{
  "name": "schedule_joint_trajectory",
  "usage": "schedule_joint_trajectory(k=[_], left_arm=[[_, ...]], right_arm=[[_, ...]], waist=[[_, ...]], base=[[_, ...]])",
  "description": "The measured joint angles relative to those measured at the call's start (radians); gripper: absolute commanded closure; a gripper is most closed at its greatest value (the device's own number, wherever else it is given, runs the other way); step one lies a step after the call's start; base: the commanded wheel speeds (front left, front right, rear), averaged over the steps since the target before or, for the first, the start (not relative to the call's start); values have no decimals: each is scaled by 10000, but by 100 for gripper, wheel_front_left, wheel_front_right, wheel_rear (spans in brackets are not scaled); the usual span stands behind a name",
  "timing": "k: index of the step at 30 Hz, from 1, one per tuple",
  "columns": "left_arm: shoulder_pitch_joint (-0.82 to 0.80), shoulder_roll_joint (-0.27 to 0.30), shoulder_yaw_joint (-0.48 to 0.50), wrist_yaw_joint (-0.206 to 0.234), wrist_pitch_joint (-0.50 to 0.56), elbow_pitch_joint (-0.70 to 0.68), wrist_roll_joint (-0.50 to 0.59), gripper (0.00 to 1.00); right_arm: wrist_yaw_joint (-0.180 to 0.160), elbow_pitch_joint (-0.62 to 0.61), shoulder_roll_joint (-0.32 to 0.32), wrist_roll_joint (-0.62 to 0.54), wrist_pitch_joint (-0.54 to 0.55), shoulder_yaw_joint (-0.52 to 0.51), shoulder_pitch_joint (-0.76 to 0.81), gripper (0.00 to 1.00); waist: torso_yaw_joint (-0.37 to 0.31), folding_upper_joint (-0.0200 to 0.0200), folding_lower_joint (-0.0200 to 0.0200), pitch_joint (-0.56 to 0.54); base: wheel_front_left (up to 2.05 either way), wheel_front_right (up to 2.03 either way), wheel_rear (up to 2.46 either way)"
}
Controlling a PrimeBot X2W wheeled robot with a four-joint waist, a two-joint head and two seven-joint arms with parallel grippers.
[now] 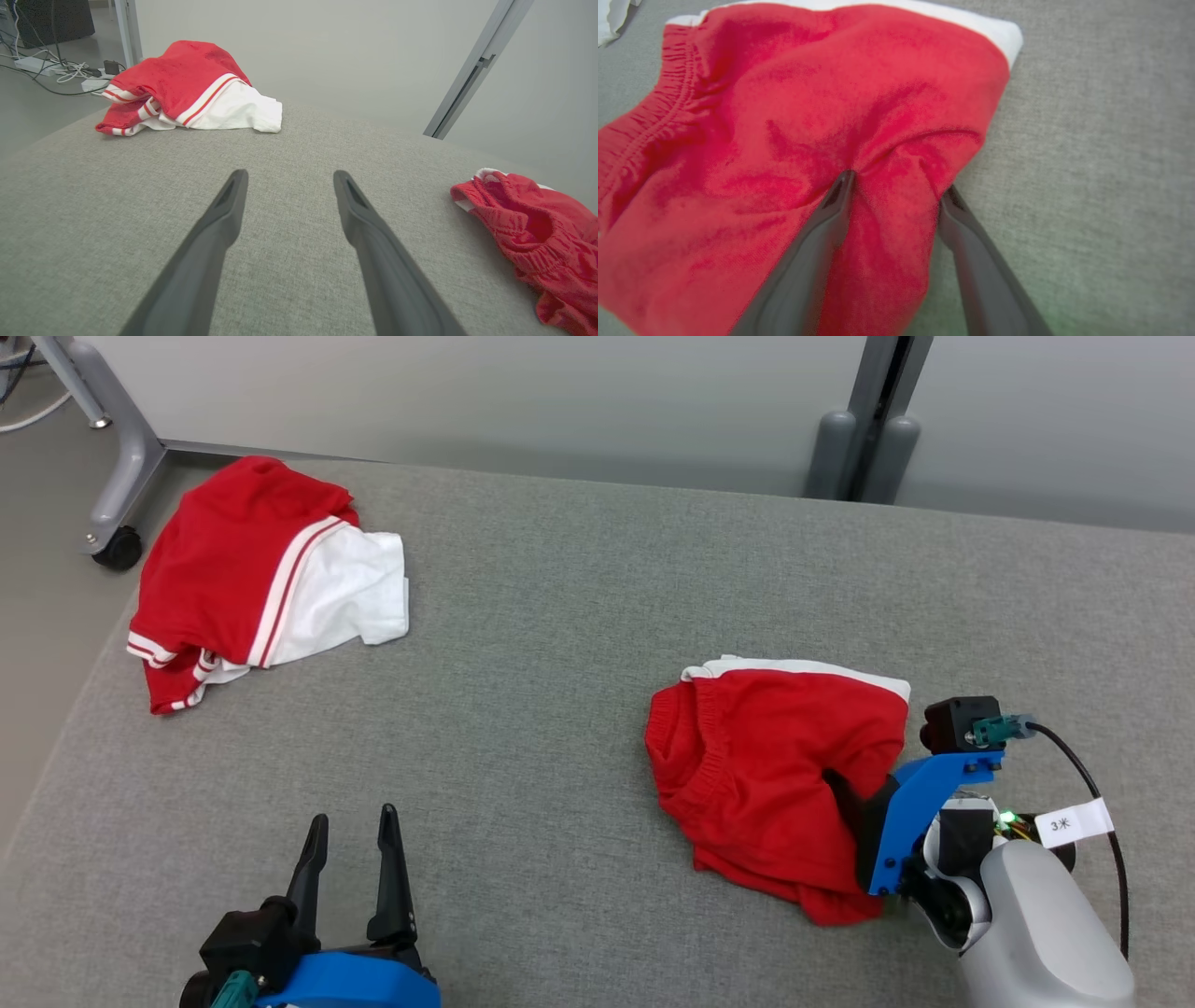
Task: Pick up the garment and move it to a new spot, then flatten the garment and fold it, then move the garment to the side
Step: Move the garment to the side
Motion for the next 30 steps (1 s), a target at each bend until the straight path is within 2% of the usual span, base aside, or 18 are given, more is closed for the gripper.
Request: schedule_joint_trajectory(k=[3,9,10,11,12,16,23,26,30], left_arm=[[7,-59,35,-98,0,-146,4,0],[-122,-104,-6,-272,0,-688,184,0],[-122,-104,-6,-272,0,-688,184,0],[-300,-92,-2,-330,0,-917,228,0],[-300,-92,-2,-330,0,-917,228,0],[-655,127,-104,-401,88,-1298,476,0],[-1125,608,-316,-435,849,-2080,805,0],[-1227,786,-385,-439,1147,-2370,915,0],[-1230,978,-395,-424,1453,-2660,968,0]], right_arm=[[2,-15,10,-117,-159,136,-114,100],[12,-579,-61,-688,-562,4,-538,100],[12,-579,-61,-688,-562,4,-538,100],[6,-838,-288,-765,-646,-182,-632,100],[6,-838,-288,-765,-646,-182,-632,100],[4,-1406,-709,-859,-746,-610,-708,100],[2,-1822,-729,-756,-1099,-1350,-692,100],[2,-1766,-625,-828,-1496,-1465,-703,100],[2,-1292,-454,-894,-1816,-1530,-931,100]], waist=[[-244,0,0,158],[-1399,0,1,797],[-1399,0,1,797],[-1931,0,1,1074],[-1931,0,1,1074],[-3017,0,2,1593],[-4752,0,1,2361],[-5121,0,0,2541],[-5132,0,1,2714]], base=[[0,0,0],[0,0,0],[0,0,0],[0,0,0],[0,0,0],[0,0,0],[0,0,0],[0,0,0],[0,0,0]])
